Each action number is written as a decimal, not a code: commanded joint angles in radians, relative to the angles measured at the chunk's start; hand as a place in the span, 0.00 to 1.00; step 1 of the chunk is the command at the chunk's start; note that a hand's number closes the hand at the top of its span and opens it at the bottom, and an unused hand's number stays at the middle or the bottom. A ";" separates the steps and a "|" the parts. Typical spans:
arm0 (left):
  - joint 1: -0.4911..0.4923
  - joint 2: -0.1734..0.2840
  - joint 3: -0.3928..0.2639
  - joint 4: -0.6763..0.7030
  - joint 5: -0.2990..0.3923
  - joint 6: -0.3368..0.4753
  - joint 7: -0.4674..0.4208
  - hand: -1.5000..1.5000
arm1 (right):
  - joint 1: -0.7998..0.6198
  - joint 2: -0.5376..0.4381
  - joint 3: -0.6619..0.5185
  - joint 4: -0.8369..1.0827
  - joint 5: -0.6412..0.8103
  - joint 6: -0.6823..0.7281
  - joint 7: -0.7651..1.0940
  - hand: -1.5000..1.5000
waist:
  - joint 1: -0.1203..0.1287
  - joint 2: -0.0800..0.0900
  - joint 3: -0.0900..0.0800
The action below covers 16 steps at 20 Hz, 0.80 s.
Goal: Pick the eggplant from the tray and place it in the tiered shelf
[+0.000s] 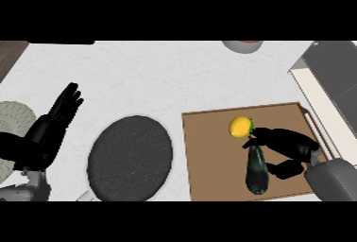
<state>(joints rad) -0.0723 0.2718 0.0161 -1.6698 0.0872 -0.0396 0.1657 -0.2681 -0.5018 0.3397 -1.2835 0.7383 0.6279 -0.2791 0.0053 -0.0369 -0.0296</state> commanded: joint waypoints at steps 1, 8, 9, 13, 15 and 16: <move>0.003 -0.022 -0.019 -0.033 -0.024 0.026 0.022 0.50 | 0.001 0.064 0.031 0.127 0.075 -0.106 0.008 1.00 | 0.013 0.040 0.031; 0.005 -0.024 -0.001 -0.025 -0.028 0.023 0.005 0.50 | -0.079 0.044 -0.124 0.169 0.007 -0.181 -0.112 1.00 | 0.007 0.039 0.030; 0.013 -0.022 -0.007 -0.035 -0.016 0.005 0.021 0.50 | -0.104 0.037 -0.154 0.198 -0.008 -0.181 -0.132 1.00 | 0.008 0.039 0.030; -0.002 0.014 0.031 -0.031 0.008 -0.014 0.034 0.50 | -0.149 0.142 -0.370 0.201 -0.140 -0.219 0.148 1.00 | 0.014 0.037 0.030; -0.011 0.001 0.024 -0.009 -0.014 0.005 0.013 0.50 | -0.169 0.109 -0.469 0.232 -0.091 -0.362 0.323 1.00 | -0.013 0.046 0.025; 0.000 -0.004 0.025 -0.010 -0.008 0.008 0.014 0.50 | -0.169 0.099 -0.496 0.232 -0.075 -0.409 0.380 1.00 | -0.022 0.040 0.021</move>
<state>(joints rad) -0.0801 0.2674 0.0349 -1.6789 0.0757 -0.0348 0.1813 -0.3991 -0.4109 -0.0076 -1.1031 0.6518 0.3655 -0.1279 -0.0015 -0.0009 -0.0058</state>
